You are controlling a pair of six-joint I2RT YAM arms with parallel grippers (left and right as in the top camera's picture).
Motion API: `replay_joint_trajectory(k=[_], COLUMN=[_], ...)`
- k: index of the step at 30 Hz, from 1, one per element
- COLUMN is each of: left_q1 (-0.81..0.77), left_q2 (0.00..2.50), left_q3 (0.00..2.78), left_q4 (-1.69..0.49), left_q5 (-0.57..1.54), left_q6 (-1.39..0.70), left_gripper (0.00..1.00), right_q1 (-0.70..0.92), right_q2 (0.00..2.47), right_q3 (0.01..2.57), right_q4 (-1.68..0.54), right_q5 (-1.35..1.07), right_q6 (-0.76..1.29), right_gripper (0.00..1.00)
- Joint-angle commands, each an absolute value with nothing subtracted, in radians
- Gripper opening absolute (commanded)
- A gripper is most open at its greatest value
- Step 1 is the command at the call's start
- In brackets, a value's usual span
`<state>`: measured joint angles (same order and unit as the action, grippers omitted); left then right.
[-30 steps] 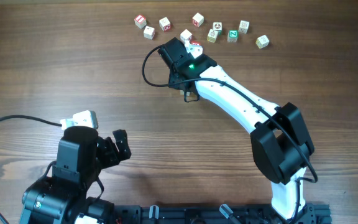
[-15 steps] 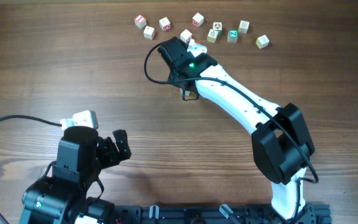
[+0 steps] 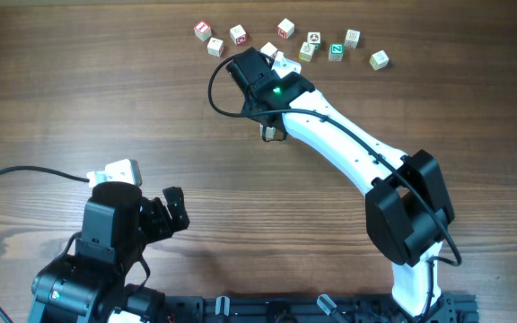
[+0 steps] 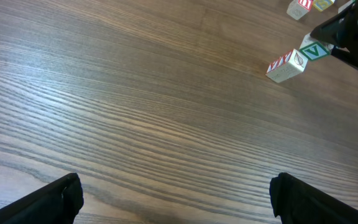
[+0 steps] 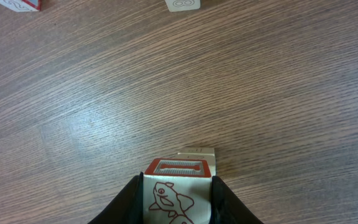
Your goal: Form a tower
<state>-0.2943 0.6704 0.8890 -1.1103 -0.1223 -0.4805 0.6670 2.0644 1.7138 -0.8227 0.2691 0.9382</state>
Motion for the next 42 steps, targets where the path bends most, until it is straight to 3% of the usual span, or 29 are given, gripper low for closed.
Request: replay_joint_trajectory(k=[1, 26, 42], left_q1=[-0.292, -0.292, -0.292], left_q2=[0.669, 0.669, 0.669], left_q3=[0.888, 0.888, 0.888], left_q4=[-1.108, -1.108, -1.108], left_q5=[-0.131, -0.131, -0.131], left_q6=[-0.479, -0.479, -0.479], left_gripper=[1.00, 1.00, 1.00], right_q1=[0.670, 0.670, 0.670], right_q2=[2.039, 2.104, 2.106], right_q3=[1.708, 1.707, 1.707], right_q4=[-0.825, -0.854, -0.853], right_q5=[0.270, 0.239, 0.244], right_q6=[0.944, 0.970, 0.968], right_gripper=[0.13, 0.13, 0.19])
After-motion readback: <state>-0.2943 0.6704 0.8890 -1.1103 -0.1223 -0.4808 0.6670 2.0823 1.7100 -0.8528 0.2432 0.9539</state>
